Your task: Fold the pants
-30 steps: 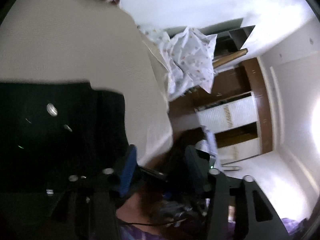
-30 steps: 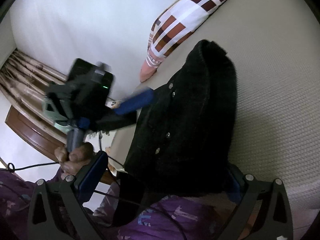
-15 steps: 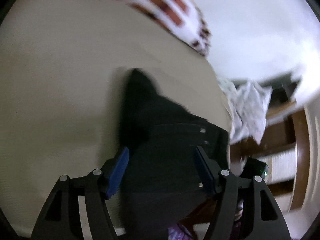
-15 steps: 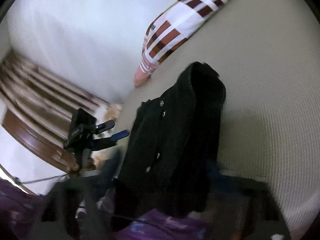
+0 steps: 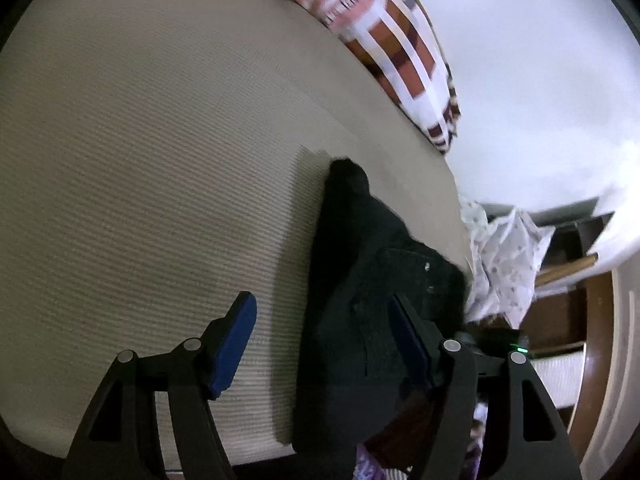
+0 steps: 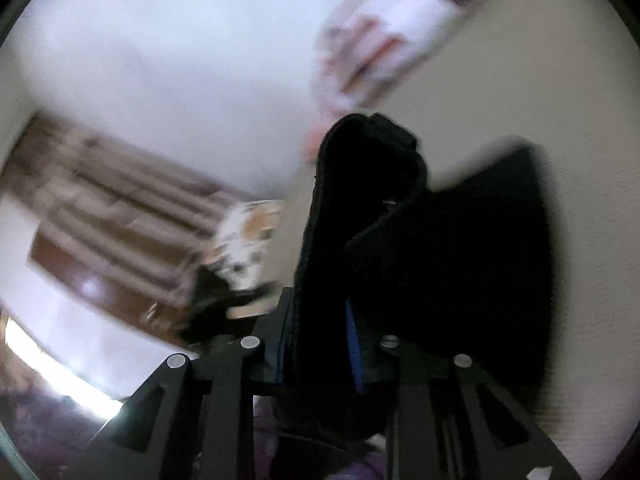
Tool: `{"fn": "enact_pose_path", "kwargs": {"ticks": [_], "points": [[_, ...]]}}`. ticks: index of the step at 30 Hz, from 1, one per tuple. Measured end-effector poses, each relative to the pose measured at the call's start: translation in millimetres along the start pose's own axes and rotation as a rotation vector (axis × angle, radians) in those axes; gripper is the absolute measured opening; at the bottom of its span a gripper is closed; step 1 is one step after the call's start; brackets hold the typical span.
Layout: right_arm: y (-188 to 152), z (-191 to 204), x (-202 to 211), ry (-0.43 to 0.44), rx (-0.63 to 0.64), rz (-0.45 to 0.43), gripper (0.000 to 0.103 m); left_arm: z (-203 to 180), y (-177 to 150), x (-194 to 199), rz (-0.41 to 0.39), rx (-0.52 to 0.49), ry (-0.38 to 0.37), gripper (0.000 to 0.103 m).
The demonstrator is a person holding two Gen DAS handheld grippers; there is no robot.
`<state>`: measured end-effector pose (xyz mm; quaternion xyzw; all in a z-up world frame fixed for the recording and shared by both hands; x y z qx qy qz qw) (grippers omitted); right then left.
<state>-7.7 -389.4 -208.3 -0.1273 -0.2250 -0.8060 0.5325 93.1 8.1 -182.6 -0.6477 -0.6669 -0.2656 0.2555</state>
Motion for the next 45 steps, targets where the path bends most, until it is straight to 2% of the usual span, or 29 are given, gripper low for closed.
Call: {"fn": "enact_pose_path", "kwargs": {"ticks": [2,3,4,7,10,12,13,15,18,19,23,24,28,31,36,38,39,40,42,45], "points": [[-10.4,-30.2,13.1,-0.030,-0.057,-0.015,0.019,-11.6,0.8,-11.1,0.018,-0.026,-0.001,0.069],[-14.9,-37.8,18.7,-0.015,-0.071,-0.026,0.016,-17.7,1.4,-19.5,0.035,-0.048,0.004,0.069],[-17.2,-40.5,22.1,0.006,-0.075,-0.032,0.016,-22.9,2.1,-25.7,0.048,-0.065,0.010,0.069],[-17.7,-42.3,30.1,0.035,-0.084,-0.043,0.027,-40.4,4.7,-45.4,0.078,-0.121,0.053,0.069],[-24.9,-47.8,64.0,0.038,-0.102,-0.143,0.036,-46.5,5.4,-49.4,0.072,-0.147,0.075,0.072],[-36.9,-45.6,82.7,0.072,-0.115,-0.187,0.036,-43.6,5.7,-49.2,0.067,-0.148,0.079,0.072],[-46.9,-40.2,89.3,0.120,-0.108,-0.197,0.036,-41.3,5.6,-48.7,0.065,-0.138,0.069,0.072],[-60.6,-26.5,95.1,0.197,-0.097,-0.187,0.038,-33.9,5.2,-47.5,0.066,-0.105,0.035,0.072],[-76.3,-13.7,76.8,0.275,-0.134,-0.132,0.056,-28.6,5.2,-48.1,0.073,-0.067,0.013,0.072],[-79.9,-13.0,68.0,0.278,-0.153,-0.114,0.058,-28.2,5.2,-48.0,0.073,-0.062,0.006,0.072],[-75.2,-15.9,36.9,0.209,-0.191,-0.065,0.058,-31.6,4.1,-45.6,0.069,-0.067,0.010,0.072],[-73.5,-18.7,31.9,0.222,-0.206,-0.060,0.058,-32.7,3.7,-45.0,0.067,-0.072,0.012,0.072],[-64.3,-18.5,23.5,0.176,-0.233,-0.087,0.056,-33.4,3.1,-45.5,0.065,-0.083,0.018,0.072],[-60.5,-8.2,24.4,0.118,-0.206,-0.132,0.058,-30.9,2.9,-46.8,0.067,-0.072,0.007,0.074],[-55.0,-3.3,15.6,0.099,-0.171,-0.133,0.059,-26.2,1.7,-51.5,0.086,-0.068,0.001,0.074],[-52.7,0.5,11.9,0.068,-0.140,-0.118,0.055,-26.8,1.4,-52.2,0.087,-0.072,0.002,0.074],[-50.4,3.0,8.2,0.040,-0.127,-0.107,0.039,-27.6,1.2,-52.5,0.089,-0.075,0.003,0.074],[-48.1,2.9,3.7,-0.004,-0.124,-0.091,0.015,-28.5,1.0,-52.3,0.090,-0.077,0.005,0.074],[-48.3,-0.3,3.5,-0.002,-0.152,-0.093,0.015,-29.9,0.9,-50.9,0.095,-0.082,0.011,0.074],[-53.0,15.4,15.1,0.083,-0.179,-0.110,0.014,-32.1,0.7,-43.8,0.086,-0.100,0.024,0.074]]}}
Point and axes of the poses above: each gripper's, at about its wrist camera, not at the fingertips, and x roughly against the way its jaws point, z to its left, y to its top, the point moved 1 cm from there along -x, roughly the way its jaws point, and after that the axes turned 11 degrees about z, right-handed, at the moved point
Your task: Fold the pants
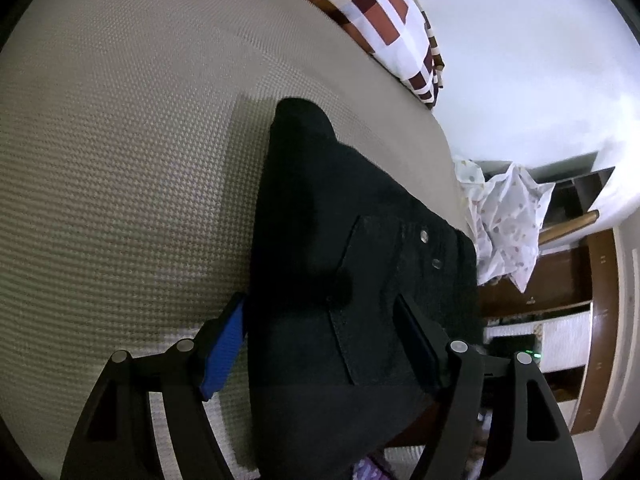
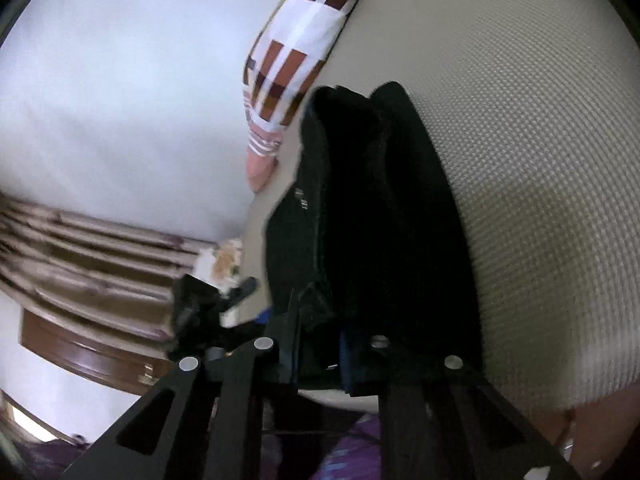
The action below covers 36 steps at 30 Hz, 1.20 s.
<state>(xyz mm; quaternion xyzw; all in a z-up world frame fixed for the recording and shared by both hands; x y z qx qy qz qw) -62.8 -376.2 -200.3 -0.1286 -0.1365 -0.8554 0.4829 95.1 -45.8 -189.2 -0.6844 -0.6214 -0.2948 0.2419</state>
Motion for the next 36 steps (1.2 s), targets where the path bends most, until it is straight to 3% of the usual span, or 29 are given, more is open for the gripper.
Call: {"fn": "enact_pose_path", "kwargs": {"ticks": [3,5,6,8,11,16,25,30,32,34,35,36], "points": [[-10.8,22.0,8.6,-0.025,0.066,-0.010,0.014,0.1,0.3,3.9,-0.008,-0.013,0.001,0.075],[-11.6,-3.1,5.0,-0.053,0.001,0.017,0.014,2.7,1.3,0.9,-0.003,-0.010,0.015,0.075],[-12.1,-33.2,1.2,-0.036,-0.102,0.033,0.013,5.4,1.6,-2.9,0.009,0.000,0.012,0.075],[-13.5,-58.2,-0.6,0.067,-0.171,0.032,0.010,7.6,0.8,-4.6,0.004,0.009,0.002,0.075],[-11.7,-50.2,1.4,0.072,-0.142,0.049,0.012,5.1,0.5,-5.5,0.010,-0.012,0.019,0.075],[-11.6,-65.8,5.2,0.156,-0.213,0.039,0.013,2.6,2.2,-7.7,0.004,-0.022,0.030,0.075],[-13.9,-48.8,17.6,0.027,-0.155,0.018,0.012,2.1,1.7,-8.1,0.007,-0.034,0.029,0.075],[-15.2,-58.0,20.3,0.057,-0.198,0.027,0.012,3.6,1.9,-7.5,0.005,-0.063,0.041,0.075],[-13.1,-59.3,20.3,0.094,-0.228,0.034,0.014,0.8,0.2,-7.1,0.005,-0.078,0.055,0.075],[-11.9,-50.7,31.0,0.039,-0.197,0.031,0.025,-1.8,-1.2,-3.7,0.002,-0.091,0.056,0.075],[-12.0,-44.3,38.1,-0.004,-0.171,0.014,0.033,-3.0,-2.2,-0.4,-0.004,-0.098,0.055,0.075],[-11.4,-37.7,47.7,-0.051,-0.145,-0.013,0.054,-4.1,-2.8,4.3,-0.016,-0.105,0.052,0.075]]}}
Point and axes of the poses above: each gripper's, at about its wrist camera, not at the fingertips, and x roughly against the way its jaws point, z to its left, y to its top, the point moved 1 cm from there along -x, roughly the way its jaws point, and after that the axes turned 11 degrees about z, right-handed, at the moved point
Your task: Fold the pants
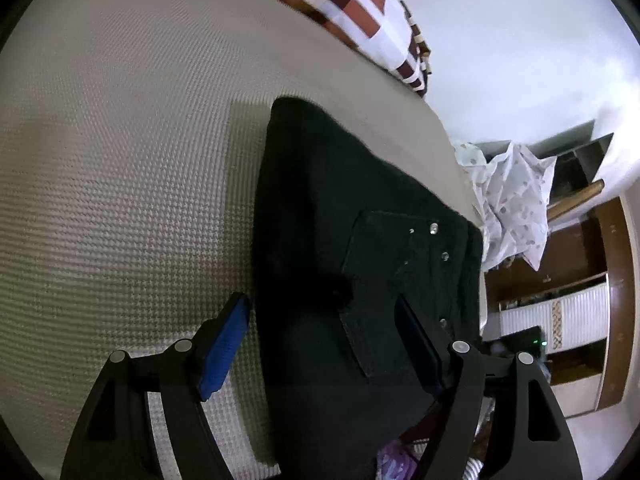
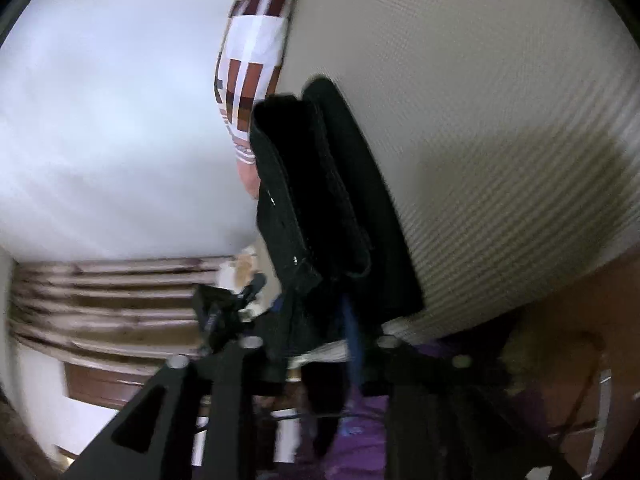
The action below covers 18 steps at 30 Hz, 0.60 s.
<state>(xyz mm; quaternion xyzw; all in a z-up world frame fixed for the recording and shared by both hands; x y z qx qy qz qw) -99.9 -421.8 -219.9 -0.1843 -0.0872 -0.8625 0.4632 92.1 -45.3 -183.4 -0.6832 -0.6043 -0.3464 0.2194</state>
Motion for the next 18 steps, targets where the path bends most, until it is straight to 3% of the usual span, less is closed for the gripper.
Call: {"fn": "enact_pose_path", "kwargs": {"ticks": [1,5,10,12,15,18], "points": [[0.4,6.8,10.7,-0.042,0.026,-0.034,0.065,-0.5,-0.4,3.9,-0.010,-0.004,-0.005,0.075],[12.3,34.6,25.0,-0.205,0.157,-0.076,0.069,4.4,2.1,22.1,-0.043,0.000,-0.029,0.075],[34.8,59.0,-9.3,-0.356,0.301,0.000,0.082,20.5,4.6,26.0,-0.008,0.029,-0.008,0.075],[43.1,60.3,-21.7,-0.390,0.333,0.033,0.082,26.6,4.9,23.0,0.016,0.034,0.022,0.075],[56.9,59.4,-36.2,-0.430,0.351,0.073,0.084,29.7,4.9,16.9,0.046,0.027,0.007,0.075],[68.2,54.6,-43.6,-0.427,0.343,0.112,0.084,27.5,8.5,8.9,0.076,-0.012,0.009,0.075]]}}
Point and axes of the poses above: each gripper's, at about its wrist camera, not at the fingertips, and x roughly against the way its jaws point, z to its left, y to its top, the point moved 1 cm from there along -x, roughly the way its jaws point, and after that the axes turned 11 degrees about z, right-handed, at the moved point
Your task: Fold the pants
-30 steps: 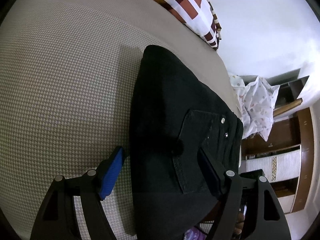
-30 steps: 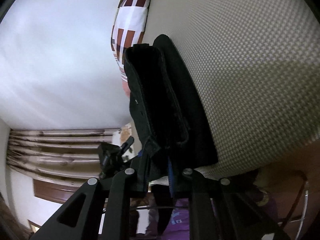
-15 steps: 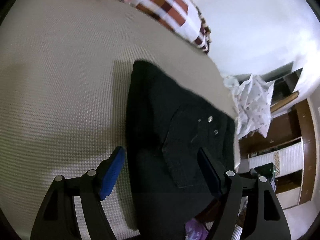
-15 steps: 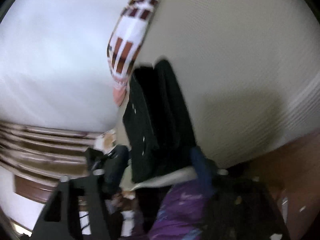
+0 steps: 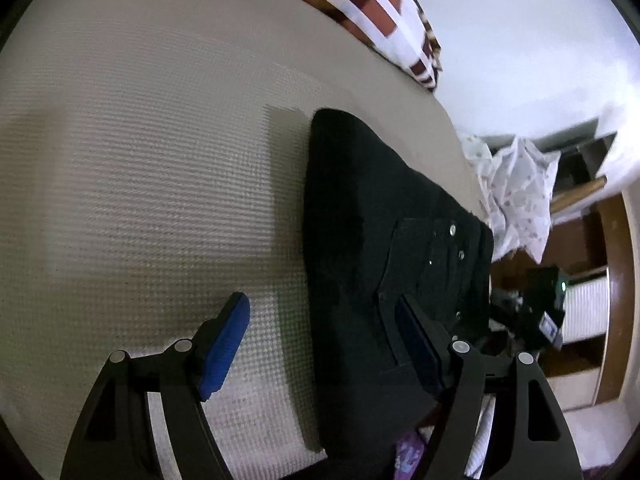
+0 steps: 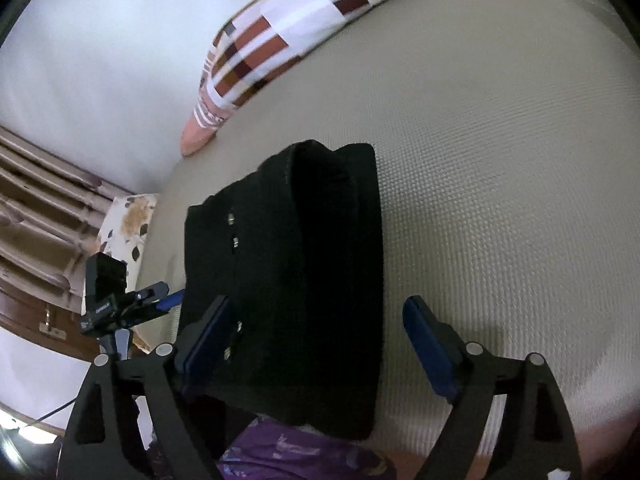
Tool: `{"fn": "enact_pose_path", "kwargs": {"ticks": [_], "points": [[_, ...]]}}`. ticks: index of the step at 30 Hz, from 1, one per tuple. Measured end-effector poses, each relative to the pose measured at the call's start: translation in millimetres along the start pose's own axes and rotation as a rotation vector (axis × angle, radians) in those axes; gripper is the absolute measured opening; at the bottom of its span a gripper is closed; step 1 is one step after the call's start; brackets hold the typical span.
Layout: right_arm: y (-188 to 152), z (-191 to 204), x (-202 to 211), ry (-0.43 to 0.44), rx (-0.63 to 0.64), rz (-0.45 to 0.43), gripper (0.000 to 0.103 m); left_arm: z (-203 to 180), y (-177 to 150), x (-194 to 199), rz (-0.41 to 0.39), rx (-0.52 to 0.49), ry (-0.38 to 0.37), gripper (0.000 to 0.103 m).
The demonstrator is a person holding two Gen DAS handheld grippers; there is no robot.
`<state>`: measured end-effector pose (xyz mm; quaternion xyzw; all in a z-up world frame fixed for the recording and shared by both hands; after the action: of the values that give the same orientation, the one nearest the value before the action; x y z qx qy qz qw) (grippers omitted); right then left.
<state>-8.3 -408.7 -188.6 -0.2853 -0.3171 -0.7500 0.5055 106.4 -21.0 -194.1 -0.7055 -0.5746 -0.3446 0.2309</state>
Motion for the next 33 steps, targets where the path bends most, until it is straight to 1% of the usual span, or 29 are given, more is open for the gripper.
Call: {"fn": "enact_pose_path", "kwargs": {"ticks": [2,3,5,8,13,16,19,21,23,26,29,31,33], "points": [[5.6,-3.2,-6.2,-0.016,0.000,0.023,0.084,-3.6,3.8,-2.2,0.007,-0.025,-0.003,0.075],[7.9,-4.2,-9.1,-0.011,0.002,0.030,0.084,-5.1,5.6,-3.3,0.011,-0.034,-0.009,0.075],[10.7,-3.0,-12.0,0.032,0.024,0.036,0.085,-8.3,11.1,-7.0,0.027,-0.057,-0.008,0.075],[16.5,-3.3,-15.3,0.052,0.068,0.049,0.085,-16.1,17.8,-13.5,0.038,-0.114,0.005,0.075],[24.8,0.5,-18.9,0.090,0.134,0.093,0.084,-29.7,21.2,-21.3,0.038,-0.193,0.071,0.075],[25.5,2.8,-21.1,0.117,0.175,0.118,0.084,-39.9,20.9,-26.8,0.024,-0.250,0.136,0.075],[24.6,2.0,-20.0,0.133,0.217,0.142,0.084,-50.9,17.6,-34.0,0.021,-0.319,0.217,0.075],[26.9,-3.4,-18.0,0.165,0.203,0.154,0.083,-55.7,15.9,-37.6,0.019,-0.348,0.259,0.075],[30.5,-7.6,-17.6,0.195,0.169,0.171,0.083,-56.7,15.6,-38.5,0.015,-0.355,0.270,0.075],[33.0,-4.0,-19.8,0.206,0.197,0.203,0.089,-57.9,14.4,-39.2,0.001,-0.364,0.298,0.073],[37.4,-1.4,-24.1,0.229,0.170,0.214,0.096,-61.7,12.2,-42.9,-0.017,-0.380,0.340,0.072],[38.7,3.7,-27.6,0.219,0.173,0.229,0.102,-63.5,11.0,-44.6,-0.024,-0.396,0.366,0.072],[38.2,8.4,-29.0,0.193,0.184,0.228,0.103,-65.2,12.4,-46.0,-0.026,-0.398,0.376,0.071]]}}
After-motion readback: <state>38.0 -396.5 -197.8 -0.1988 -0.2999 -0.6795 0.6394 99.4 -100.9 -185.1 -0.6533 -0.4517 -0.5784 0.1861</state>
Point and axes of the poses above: each gripper's, at about its wrist camera, not at the fingertips, and x roughly against the way its jaws point, z to its left, y to its top, the point moved 1 cm from there along -x, roughly the way its jaws point, and after that the axes turned 11 degrees about z, right-handed, at the moved point
